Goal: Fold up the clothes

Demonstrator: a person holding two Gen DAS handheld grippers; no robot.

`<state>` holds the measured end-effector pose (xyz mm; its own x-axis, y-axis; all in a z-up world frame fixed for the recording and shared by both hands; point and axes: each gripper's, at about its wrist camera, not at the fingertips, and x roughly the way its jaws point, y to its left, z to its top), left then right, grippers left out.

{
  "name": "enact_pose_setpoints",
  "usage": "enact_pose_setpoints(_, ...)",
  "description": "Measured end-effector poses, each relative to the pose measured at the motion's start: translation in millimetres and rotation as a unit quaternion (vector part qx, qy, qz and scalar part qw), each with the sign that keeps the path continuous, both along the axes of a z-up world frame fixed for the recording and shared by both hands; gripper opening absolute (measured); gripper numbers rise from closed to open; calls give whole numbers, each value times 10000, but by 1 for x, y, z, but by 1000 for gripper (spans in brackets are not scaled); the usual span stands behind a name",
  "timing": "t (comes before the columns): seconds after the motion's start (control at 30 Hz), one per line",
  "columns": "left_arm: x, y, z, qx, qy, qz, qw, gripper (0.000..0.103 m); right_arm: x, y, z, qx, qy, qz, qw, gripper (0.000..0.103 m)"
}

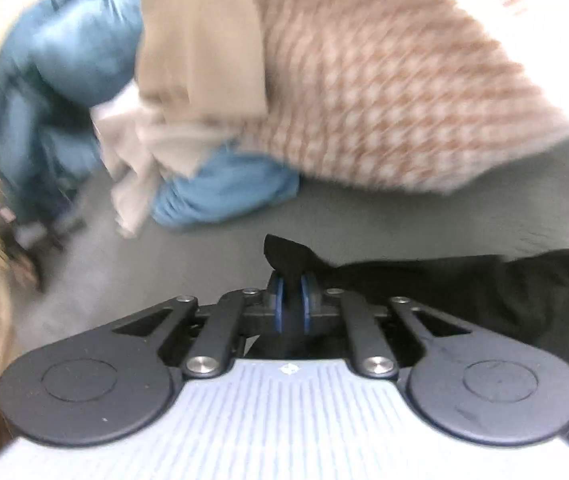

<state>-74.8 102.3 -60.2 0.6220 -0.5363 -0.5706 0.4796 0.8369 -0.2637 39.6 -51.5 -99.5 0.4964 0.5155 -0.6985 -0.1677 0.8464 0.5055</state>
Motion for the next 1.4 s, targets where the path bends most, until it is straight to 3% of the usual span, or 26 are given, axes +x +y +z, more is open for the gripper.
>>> enact_pose_setpoints(0.33, -26, -56, -13, 219, -42, -982, 9949, 8, -57, -103, 44, 361, -747, -1063, 9909, 7)
enact_pose_setpoints(0.47, -23, -75, -37, 472, 191, -1200, 9915, 10, -67, -132, 24, 322, -570, -1492, 9866, 7)
enact_pose_setpoints(0.53, -20, -81, -51, 553, 479, -1323, 9885, 26, -71, -145, 5, 366, -395, -1746, 9832, 7)
enact_pose_setpoints(0.6, -20, -82, -60, 615, 696, -1421, 9855, 29, -75, -159, -17, 508, -142, -1933, 9797, 10)
enact_pose_setpoints(0.7, -20, -75, -61, 545, 853, -1492, 9836, 42, -77, -178, -45, 498, 338, -2301, 9713, 11)
enact_pose_setpoints(0.87, -18, -56, -54, 599, 718, -1309, 9870, 45, -98, -197, -35, 481, 162, -2660, 9626, 14)
enact_pose_setpoints(0.93, -10, -54, -57, 643, 720, -1190, 9882, 44, -105, -192, -21, 452, -85, -2426, 9690, 14)
enact_pose_setpoints(1.1, 4, -54, -69, 719, 817, -904, 9899, 44, -101, -150, -13, -103, -389, -1155, 9925, 14)
enact_pose_setpoints(1.27, 2, -46, -82, 822, 1020, -667, 9891, 44, -71, -116, -21, -497, -799, -434, 9946, 14)
enact_pose_setpoints(1.33, 0, -43, -85, 801, 1003, -654, 9896, 44, -56, -108, -31, -981, -867, -187, 9912, 12)
enact_pose_setpoints(1.4, -3, -41, -86, 747, 1030, -616, 9900, 44, -45, -115, -44, -1300, -700, -411, 9882, 10)
